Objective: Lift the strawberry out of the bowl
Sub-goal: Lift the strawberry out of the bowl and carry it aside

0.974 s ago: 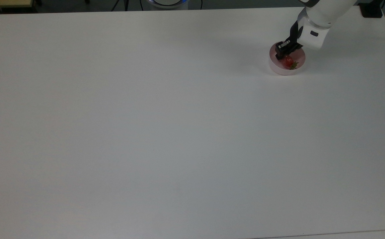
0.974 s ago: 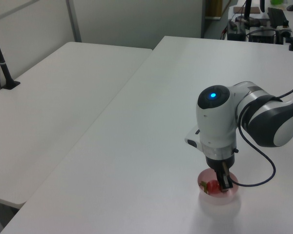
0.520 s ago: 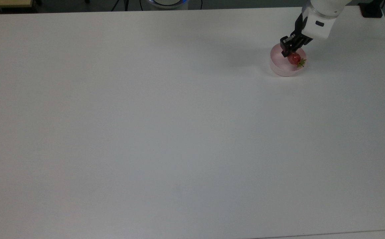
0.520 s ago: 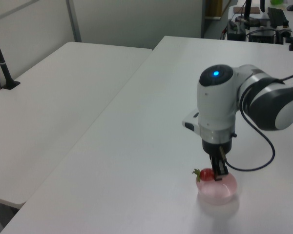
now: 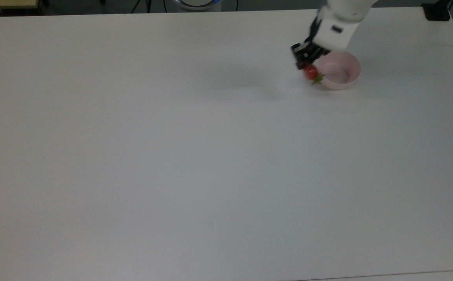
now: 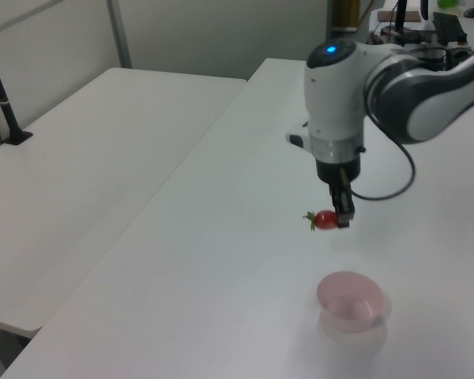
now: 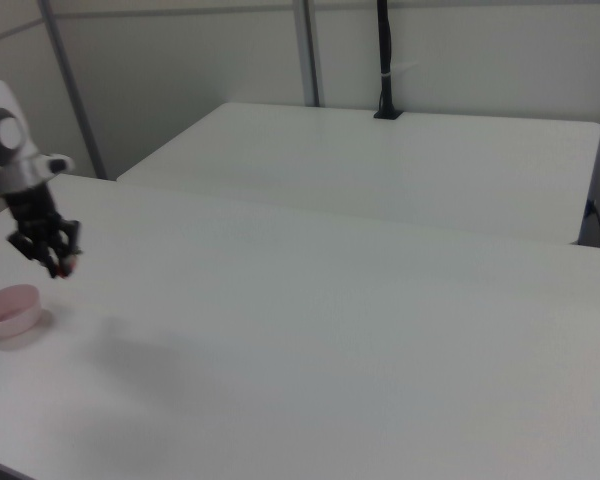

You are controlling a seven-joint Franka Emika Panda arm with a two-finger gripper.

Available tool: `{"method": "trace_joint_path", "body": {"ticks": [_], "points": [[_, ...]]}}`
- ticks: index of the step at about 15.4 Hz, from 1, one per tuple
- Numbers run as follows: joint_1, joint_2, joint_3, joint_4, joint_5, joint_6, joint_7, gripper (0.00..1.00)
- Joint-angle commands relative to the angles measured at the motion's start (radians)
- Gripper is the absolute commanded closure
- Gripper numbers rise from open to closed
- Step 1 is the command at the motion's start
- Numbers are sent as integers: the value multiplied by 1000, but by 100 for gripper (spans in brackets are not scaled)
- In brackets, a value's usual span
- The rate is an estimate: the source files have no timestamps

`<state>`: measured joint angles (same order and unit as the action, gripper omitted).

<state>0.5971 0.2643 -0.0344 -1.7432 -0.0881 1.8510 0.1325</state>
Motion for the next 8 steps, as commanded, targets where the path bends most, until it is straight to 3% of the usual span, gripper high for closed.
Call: {"method": "trace_joint_path", "body": {"ticks": [1, 4, 8], "points": [[-81, -3, -30, -74, -9, -42, -146, 81], [-85, -10, -68, -110, -12, -114, -255, 80], [-79, -2, -68, -167, -12, -119, -307, 77]]}}
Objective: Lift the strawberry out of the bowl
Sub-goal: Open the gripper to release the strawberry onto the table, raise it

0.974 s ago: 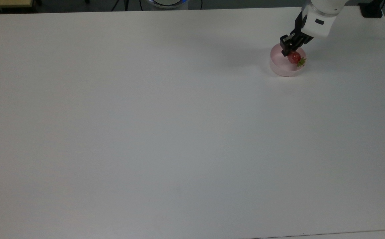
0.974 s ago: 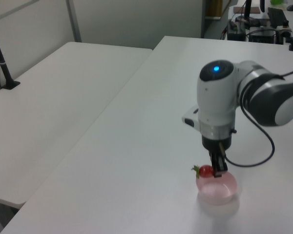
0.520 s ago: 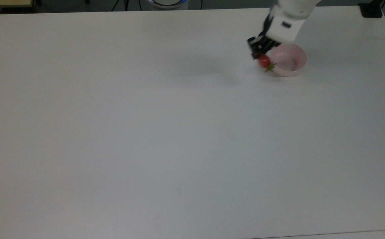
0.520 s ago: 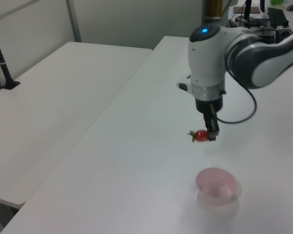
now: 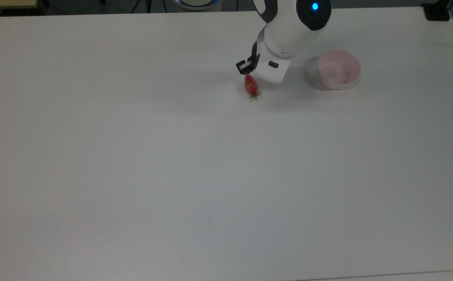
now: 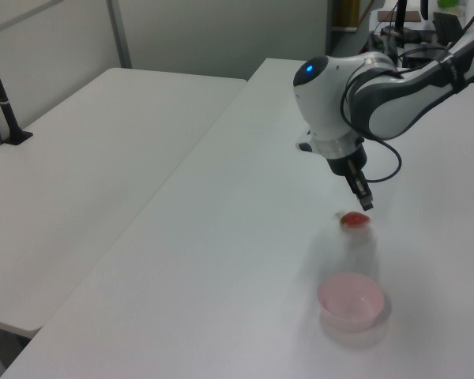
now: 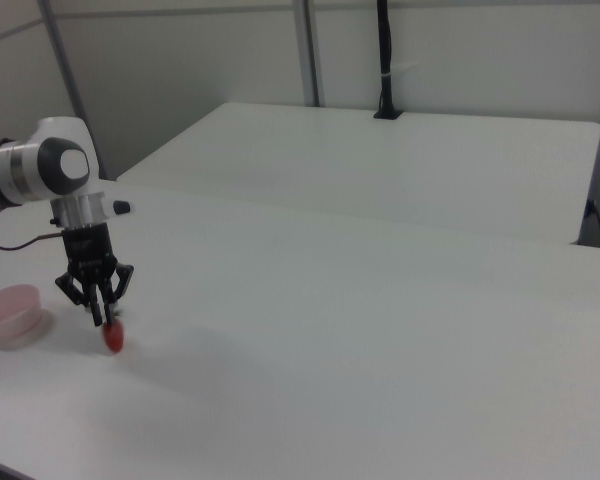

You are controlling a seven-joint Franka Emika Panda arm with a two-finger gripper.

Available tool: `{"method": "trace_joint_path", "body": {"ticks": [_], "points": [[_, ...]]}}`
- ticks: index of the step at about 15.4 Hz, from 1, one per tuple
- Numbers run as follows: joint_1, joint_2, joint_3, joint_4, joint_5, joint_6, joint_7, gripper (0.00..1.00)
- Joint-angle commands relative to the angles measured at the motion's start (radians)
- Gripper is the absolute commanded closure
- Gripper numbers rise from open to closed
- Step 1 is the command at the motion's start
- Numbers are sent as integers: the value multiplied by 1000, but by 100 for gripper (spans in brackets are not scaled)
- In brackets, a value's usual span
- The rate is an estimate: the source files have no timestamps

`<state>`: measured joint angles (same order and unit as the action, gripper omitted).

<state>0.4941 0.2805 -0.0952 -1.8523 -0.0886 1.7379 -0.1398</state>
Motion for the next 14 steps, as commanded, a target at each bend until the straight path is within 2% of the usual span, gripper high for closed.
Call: {"method": "trace_joint_path", "body": {"ticks": [1, 2, 3, 4, 6, 9, 11, 14], "points": [[24, -17, -8, -58, -11, -6, -32, 72], [24, -18, -8, -56, -11, -8, -24, 54], [24, -23, -9, -48, -11, -12, -14, 17], [24, -36, -9, -41, -8, -14, 29, 0], [9, -90, -9, 5, -11, -11, 132, 0], [-44, -185, -17, 56, -13, -9, 180, 0], [-118, -256, -23, 56, -14, -3, 169, 0], [-270, -323, -14, 56, -11, 0, 170, 0]]}}
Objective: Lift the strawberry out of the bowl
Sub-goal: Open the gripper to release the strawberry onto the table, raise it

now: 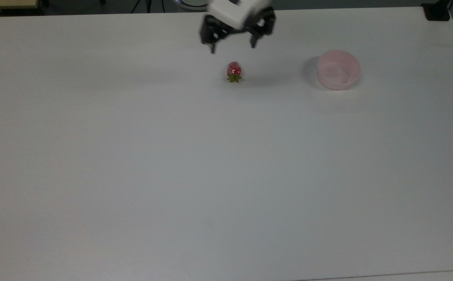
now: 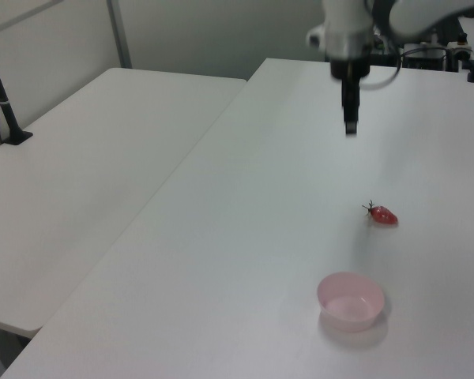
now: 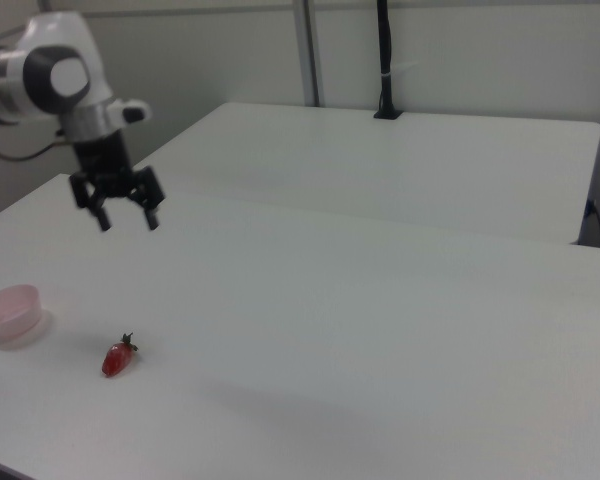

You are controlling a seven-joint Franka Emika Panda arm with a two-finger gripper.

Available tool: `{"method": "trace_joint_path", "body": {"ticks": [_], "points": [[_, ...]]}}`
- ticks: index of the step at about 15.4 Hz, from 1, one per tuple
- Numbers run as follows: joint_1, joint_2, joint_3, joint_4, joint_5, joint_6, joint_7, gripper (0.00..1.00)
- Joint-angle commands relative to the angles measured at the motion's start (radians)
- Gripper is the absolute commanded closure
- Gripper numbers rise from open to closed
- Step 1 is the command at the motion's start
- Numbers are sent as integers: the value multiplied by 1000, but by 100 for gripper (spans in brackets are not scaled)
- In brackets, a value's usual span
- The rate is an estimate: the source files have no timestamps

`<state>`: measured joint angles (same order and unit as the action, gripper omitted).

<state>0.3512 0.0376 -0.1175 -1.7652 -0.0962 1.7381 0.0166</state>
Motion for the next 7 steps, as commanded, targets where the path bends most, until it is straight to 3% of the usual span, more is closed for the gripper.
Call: {"method": "trace_joint_path", "body": {"ticks": [1, 5, 7], "points": [[-179, -93, 12, -30, 3, -2, 11, 0], [-280, -84, 13, 10, 16, -5, -55, 0], [-281, -81, 10, 12, 27, -6, -64, 0]]}}
